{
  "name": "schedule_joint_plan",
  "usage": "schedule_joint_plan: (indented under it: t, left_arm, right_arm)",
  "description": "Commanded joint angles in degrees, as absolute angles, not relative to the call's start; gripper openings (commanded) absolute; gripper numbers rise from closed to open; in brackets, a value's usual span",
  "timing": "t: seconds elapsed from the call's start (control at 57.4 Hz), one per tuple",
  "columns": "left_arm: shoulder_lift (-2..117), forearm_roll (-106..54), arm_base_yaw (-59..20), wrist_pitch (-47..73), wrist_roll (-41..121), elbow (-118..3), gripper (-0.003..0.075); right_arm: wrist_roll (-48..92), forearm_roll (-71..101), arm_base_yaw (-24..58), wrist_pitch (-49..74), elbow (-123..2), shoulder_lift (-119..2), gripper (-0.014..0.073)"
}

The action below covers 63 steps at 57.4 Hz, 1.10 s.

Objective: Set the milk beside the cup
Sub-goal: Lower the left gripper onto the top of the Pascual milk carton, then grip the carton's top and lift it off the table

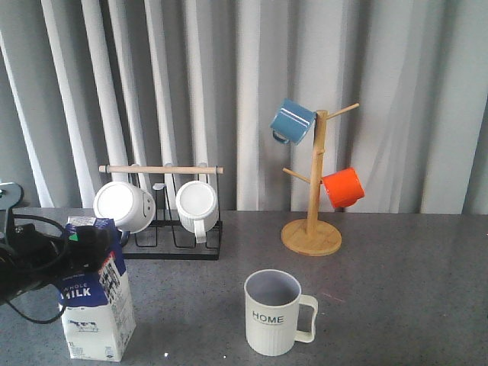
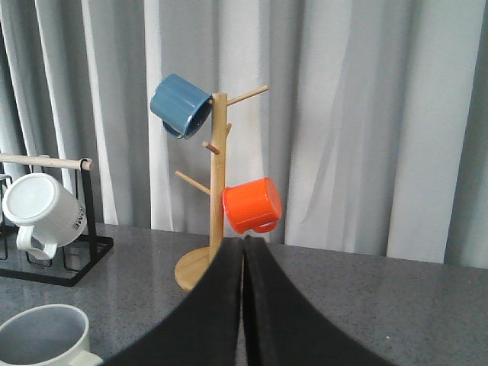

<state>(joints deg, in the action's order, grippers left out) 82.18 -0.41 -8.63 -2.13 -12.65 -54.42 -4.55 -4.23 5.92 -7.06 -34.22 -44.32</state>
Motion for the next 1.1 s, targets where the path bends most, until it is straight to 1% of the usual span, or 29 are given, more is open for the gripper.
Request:
schedule_joint_plan:
  t: [0.0,0.139,0.227,0.314,0.418,0.54,0.61,0.697,0.854,0.959,1.081]
  left_arm:
    - [81.77,-0.93,-8.83,-6.47,-13.29,-56.42,0.0711]
    - [83.67,-1.02,-8.79,-6.49,-13.74,-56.42,0.0672]
    - [84.60,-1.02,-8.79,-6.79,-14.86,-56.42,0.0614]
    - [84.95,-0.96,-8.79,-6.98,-14.79,-56.42,0.0519]
    - [84.95,-0.96,-8.79,-7.45,-14.79,-56.42,0.0377]
    - [84.95,-0.91,-8.79,-7.58,-14.66,-56.42,0.0237]
    - [84.95,-0.91,-8.79,-7.58,-14.66,-56.42,0.0170]
    - [84.95,-0.91,-8.79,-7.22,-14.66,-56.42,0.0107]
    - [84.95,-0.91,-8.79,-6.54,-14.66,-56.42,0.0036]
    - [84.95,-0.91,-8.79,-6.61,-14.66,-56.42,0.0019]
    - [84.58,-0.91,-8.79,-6.42,-14.52,-56.42,0.0020]
  right_arm:
    - [-4.35,-4.72,5.54,-10.98,-35.80,-44.20,-0.0008]
    - [-4.35,-4.72,5.54,-10.98,-35.80,-44.20,-0.0008]
    - [-4.35,-4.72,5.54,-10.84,-35.80,-44.20,-0.0008]
    - [-4.35,-4.72,5.54,-10.84,-35.80,-44.20,-0.0008]
    - [-4.35,-4.72,5.54,-10.84,-35.80,-44.20,-0.0008]
    - [-4.35,-4.72,5.54,-10.84,-35.80,-44.20,-0.0008]
    - [-4.35,-4.72,5.54,-10.84,-35.80,-44.20,-0.0008]
    - [-4.35,-4.72,5.54,-10.84,-35.80,-44.20,-0.0008]
    - [-4.35,-4.72,5.54,-10.84,-35.80,-44.20,-0.0008]
    - [-4.35,-4.72,5.54,-10.84,-35.80,-44.20,-0.0008]
    - [-4.35,-4.72,5.54,-10.84,-35.80,-44.20,-0.0008]
